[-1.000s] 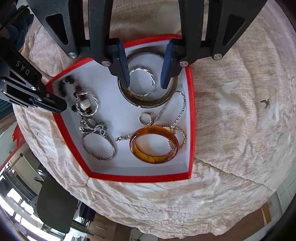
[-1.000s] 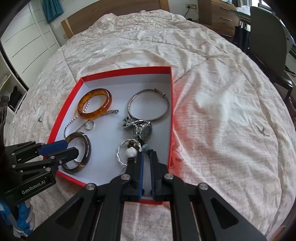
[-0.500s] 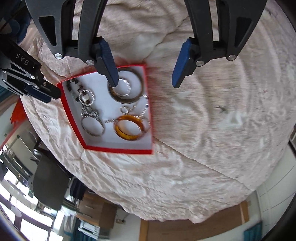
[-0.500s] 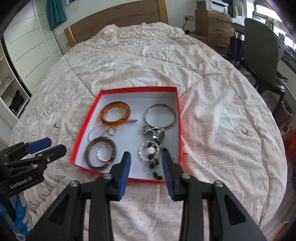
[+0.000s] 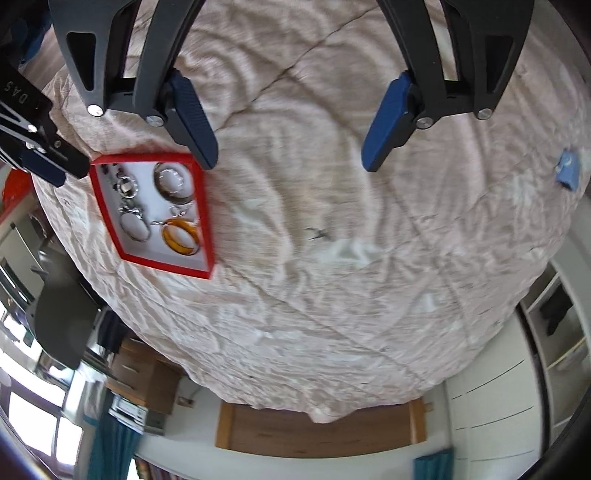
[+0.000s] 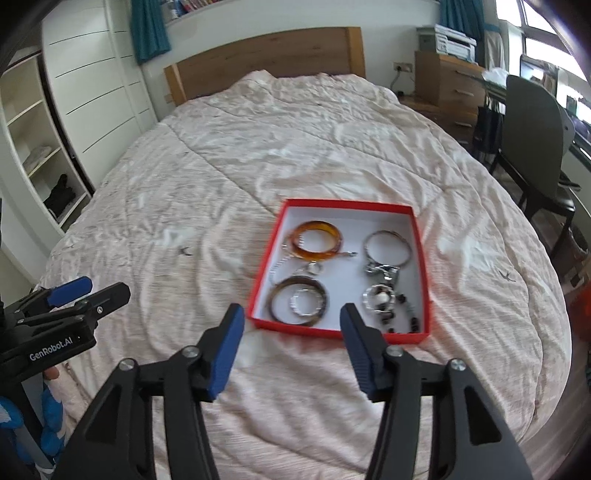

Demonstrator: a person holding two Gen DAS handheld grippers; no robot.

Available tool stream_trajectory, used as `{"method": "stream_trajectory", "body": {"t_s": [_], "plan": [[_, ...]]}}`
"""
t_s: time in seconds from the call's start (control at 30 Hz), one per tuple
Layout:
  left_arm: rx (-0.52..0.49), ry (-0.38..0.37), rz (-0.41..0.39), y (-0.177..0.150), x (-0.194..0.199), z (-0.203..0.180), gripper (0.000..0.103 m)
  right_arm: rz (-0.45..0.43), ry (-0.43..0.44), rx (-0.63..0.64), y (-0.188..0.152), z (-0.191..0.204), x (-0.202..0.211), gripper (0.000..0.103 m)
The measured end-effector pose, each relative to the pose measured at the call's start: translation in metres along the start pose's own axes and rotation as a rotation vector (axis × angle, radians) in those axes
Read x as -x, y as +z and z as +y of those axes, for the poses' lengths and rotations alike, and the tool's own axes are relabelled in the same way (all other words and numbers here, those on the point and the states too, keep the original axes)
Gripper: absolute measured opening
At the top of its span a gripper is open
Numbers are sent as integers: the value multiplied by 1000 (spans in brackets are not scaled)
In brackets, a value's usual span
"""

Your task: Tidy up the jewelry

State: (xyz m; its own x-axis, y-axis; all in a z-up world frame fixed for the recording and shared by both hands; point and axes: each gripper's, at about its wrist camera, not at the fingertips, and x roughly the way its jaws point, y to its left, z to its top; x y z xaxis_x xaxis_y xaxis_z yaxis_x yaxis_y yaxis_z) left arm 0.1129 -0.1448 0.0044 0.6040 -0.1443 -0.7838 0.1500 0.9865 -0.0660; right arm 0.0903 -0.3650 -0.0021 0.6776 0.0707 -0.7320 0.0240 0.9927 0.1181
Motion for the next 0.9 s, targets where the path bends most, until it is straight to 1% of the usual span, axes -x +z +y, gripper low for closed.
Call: {"method": "stream_trajectory", "body": {"t_s": [0.17,0.27,0.4,0.57,0.73,0.83,0.9], "plan": [[57,51,-38,-17,28,47,88,-30,3,12,-10,23,18,66],[77,87,-53,-29,43,72,88,-44,8,16,-16,35,26,69],[91,137,-79,-46,65,102,88,-63,0,31,-26,50,38,70],[131,174,-108,-62,87,132,88,-76,-3,41,-35,60,51,70],[162,183,-125,-72,103,151,90,-104,-12,45,-39,64,66,70],[156,195,-134,-77,108,154,93,-123,-19,40,-42,62,74,70],[145,197,-144,-81,112,153,96,-129,-25,37,-45,60,77,70]]}}
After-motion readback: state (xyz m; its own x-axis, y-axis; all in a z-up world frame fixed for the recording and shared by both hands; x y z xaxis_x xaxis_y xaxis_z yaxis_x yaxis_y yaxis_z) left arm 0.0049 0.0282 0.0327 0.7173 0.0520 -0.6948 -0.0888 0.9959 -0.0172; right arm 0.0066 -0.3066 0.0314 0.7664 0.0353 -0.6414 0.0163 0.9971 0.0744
